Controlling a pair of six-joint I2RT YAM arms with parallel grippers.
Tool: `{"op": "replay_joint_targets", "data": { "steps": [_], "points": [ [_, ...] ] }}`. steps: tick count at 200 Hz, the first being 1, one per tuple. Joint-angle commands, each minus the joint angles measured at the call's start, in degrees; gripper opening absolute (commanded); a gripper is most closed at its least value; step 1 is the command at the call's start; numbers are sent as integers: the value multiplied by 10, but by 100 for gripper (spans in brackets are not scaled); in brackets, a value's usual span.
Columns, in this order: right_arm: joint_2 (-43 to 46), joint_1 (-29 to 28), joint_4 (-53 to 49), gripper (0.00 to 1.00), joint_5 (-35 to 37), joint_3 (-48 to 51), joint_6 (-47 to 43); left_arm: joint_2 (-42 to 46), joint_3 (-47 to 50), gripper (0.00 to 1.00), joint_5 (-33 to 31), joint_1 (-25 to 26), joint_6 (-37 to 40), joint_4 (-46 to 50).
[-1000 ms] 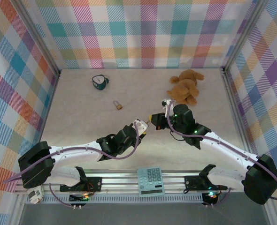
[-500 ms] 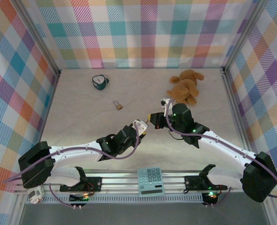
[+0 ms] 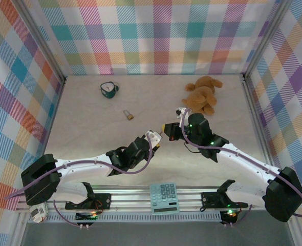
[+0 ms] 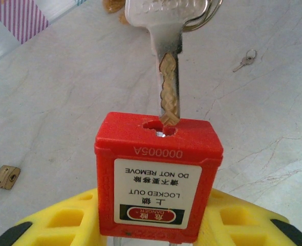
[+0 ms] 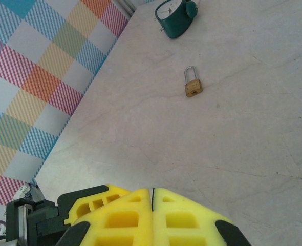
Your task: Unlock with the key
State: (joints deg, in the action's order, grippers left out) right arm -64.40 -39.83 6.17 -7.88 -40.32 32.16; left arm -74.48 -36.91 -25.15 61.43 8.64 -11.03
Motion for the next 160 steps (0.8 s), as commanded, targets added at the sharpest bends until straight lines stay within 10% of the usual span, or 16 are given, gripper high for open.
{"op": "replay_joint_targets", "data": {
  "steps": [1, 160],
  "points": [
    [9, -3, -11, 5, 0, -14, -9, 4, -5, 28, -4, 4, 1, -44],
    [20, -2, 5, 5, 1, -10, -7, -2, -3, 27, 8, 4, -12, -43]
  ]
}}
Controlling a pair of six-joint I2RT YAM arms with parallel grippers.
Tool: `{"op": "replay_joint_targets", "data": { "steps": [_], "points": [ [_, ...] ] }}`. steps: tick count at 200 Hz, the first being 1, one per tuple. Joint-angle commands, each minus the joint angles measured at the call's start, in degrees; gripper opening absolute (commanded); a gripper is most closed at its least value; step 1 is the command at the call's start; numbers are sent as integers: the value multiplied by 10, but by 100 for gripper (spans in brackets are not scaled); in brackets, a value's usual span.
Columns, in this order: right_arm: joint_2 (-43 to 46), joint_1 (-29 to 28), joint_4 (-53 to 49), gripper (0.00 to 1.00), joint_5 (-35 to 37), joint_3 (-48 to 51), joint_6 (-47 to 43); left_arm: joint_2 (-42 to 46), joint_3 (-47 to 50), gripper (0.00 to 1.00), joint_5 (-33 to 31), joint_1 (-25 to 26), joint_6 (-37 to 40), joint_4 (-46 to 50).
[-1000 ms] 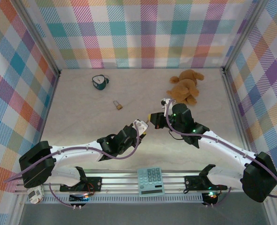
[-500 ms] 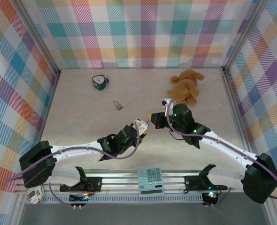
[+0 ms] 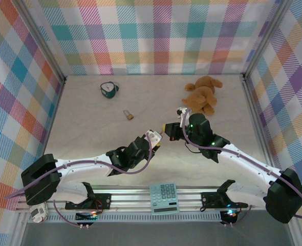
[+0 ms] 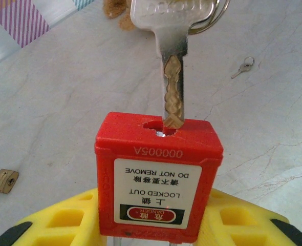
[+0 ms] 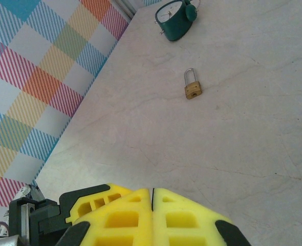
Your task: Unlock with the key
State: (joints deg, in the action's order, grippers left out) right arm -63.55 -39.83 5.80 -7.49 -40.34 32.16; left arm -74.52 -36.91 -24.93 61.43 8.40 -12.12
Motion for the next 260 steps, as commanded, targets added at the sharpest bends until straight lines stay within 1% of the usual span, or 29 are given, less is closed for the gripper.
{"op": "replay_joint_targets", "data": {
  "steps": [1, 63, 110, 158, 198, 260],
  "points": [
    [11, -2, 9, 5, -3, -10, -7, -2, -3, 27, 5, 4, -9, -32],
    [-8, -2, 29, 4, -19, 7, 4, 9, -1, 27, 6, 4, -17, -43],
    [-3, -3, 52, 5, -41, 34, -20, 30, -4, 27, 12, 4, -28, -60],
    [-26, -7, 69, 5, -70, 48, -27, 33, -19, 27, 21, 4, -32, -54],
    [-30, -12, 76, 4, -78, 65, -50, 37, -23, 26, 20, 3, -38, -59],
    [-40, -20, 91, 4, -90, 77, -54, 47, -30, 25, 34, -3, -52, -63]
  ]
}}
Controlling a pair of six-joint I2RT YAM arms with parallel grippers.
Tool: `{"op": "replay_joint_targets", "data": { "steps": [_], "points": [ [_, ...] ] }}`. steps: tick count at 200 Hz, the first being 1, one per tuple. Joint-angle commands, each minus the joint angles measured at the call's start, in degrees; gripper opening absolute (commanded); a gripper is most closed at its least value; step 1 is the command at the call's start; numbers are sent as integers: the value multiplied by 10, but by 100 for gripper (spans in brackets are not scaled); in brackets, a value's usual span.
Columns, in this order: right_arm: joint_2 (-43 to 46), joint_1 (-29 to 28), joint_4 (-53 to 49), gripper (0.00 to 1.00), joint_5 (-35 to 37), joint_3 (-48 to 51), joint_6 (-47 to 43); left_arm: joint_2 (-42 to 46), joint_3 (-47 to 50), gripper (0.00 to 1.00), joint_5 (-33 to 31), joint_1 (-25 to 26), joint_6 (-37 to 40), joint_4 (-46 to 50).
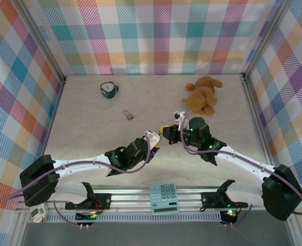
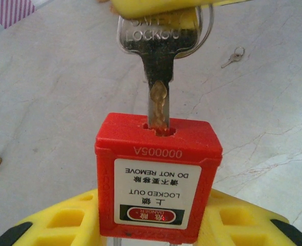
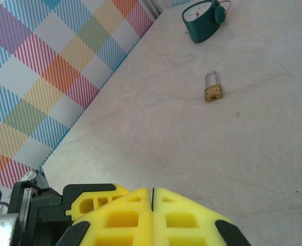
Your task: Unlock with the key
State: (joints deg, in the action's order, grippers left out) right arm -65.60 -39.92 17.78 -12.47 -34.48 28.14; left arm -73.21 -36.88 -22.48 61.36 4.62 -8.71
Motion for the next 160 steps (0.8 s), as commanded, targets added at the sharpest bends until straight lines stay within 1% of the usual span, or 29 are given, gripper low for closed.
{"op": "replay_joint_targets", "data": {
  "steps": [1, 47, 89, 133, 160],
  "points": [
    [-20, -19, -29, 5, -40, 19, -13, 34, -30, 25, 10, -3, -15, -97],
    [-24, -23, -20, 4, -51, 25, -5, 42, -30, 24, 20, -14, -28, -102],
    [-33, -28, -12, 5, -63, 39, -10, 60, -22, 24, 48, -35, -53, -115],
    [-39, -30, -19, 5, -70, 35, -14, 64, -25, 23, 65, -37, -50, -109],
    [-54, -33, -28, 5, -72, 27, -14, 63, -25, 22, 65, -37, -45, -109]
  ]
}}
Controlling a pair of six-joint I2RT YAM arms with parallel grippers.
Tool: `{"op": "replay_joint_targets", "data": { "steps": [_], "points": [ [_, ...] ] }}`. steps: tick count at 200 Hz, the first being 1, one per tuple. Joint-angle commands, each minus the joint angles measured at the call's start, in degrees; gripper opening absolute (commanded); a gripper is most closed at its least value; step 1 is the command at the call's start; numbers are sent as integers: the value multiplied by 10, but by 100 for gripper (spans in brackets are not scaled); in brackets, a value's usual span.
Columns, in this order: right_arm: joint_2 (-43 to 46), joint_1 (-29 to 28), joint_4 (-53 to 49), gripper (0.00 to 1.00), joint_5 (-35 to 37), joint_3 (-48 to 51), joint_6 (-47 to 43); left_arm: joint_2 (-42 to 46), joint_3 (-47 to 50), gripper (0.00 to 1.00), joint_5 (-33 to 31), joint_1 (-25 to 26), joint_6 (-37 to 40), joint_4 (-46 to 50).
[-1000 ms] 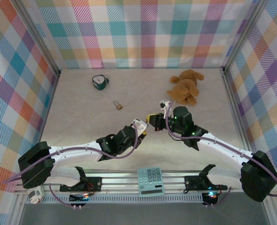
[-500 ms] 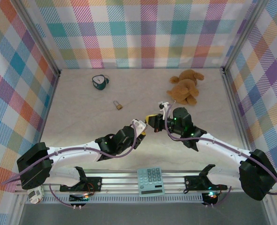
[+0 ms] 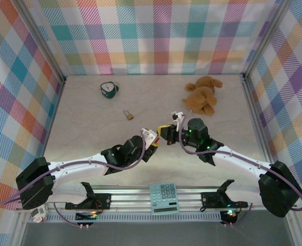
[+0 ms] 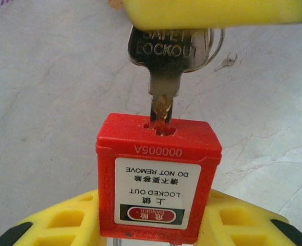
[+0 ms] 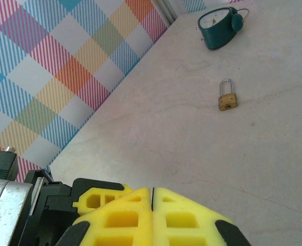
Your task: Unlock with the key
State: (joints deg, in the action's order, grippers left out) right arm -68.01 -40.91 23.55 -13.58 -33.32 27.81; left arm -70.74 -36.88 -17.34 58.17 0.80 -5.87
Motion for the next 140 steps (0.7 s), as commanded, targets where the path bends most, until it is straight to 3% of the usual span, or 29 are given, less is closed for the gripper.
{"op": "replay_joint_targets", "data": {
  "steps": [1, 140],
  "points": [
    [-31, -24, -86, 5, -62, 15, -10, 38, -26, 22, 14, -5, -6, -137],
    [-60, -42, -88, 5, -105, 22, -7, 65, -31, 20, 8, -7, 9, -160]
  ]
}}
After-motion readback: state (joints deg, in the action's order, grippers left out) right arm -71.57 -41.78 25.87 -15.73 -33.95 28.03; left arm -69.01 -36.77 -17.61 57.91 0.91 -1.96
